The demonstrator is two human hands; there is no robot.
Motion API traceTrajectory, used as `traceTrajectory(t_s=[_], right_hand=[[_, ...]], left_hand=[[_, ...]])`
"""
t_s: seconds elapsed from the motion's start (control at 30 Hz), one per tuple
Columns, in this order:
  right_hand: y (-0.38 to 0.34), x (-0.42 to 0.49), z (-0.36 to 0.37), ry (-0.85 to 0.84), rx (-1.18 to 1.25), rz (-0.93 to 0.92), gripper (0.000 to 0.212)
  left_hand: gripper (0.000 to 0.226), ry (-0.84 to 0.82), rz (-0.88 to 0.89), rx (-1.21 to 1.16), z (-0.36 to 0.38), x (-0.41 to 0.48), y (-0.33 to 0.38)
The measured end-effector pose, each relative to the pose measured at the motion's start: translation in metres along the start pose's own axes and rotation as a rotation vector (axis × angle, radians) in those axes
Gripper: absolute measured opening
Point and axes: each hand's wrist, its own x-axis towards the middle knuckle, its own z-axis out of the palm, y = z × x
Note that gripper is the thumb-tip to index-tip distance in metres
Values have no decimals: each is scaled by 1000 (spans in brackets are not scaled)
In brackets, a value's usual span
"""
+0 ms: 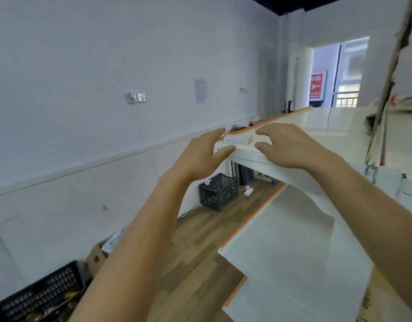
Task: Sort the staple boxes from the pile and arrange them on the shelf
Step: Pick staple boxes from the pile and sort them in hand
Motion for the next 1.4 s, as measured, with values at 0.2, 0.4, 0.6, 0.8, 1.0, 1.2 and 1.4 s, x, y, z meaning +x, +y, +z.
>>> traceTrajectory(t_s=[0.2,0.4,0.6,0.8,1.0,1.2,1.4], right_hand=[[20,11,7,7,-87,154,44],[31,13,15,-10,-36,342,24],[27,16,11,-41,-23,450,15],[19,21,10,2,29,501,46],[12,22,11,46,43,462,22],[8,20,10,106,65,448,25],[0,20,14,194,115,394,37]], left_hand=[[52,-84,59,109,17,40,-11],[49,-145,123,168,27,74,-26],[40,-284,96,114,36,90,-40],[33,-265,110,77,29,97,-43],[30,-305,79,-31,25,102,-49],[34,-251,85,-228,19,99,-56],[43,22,169,-170,23,80,-65]])
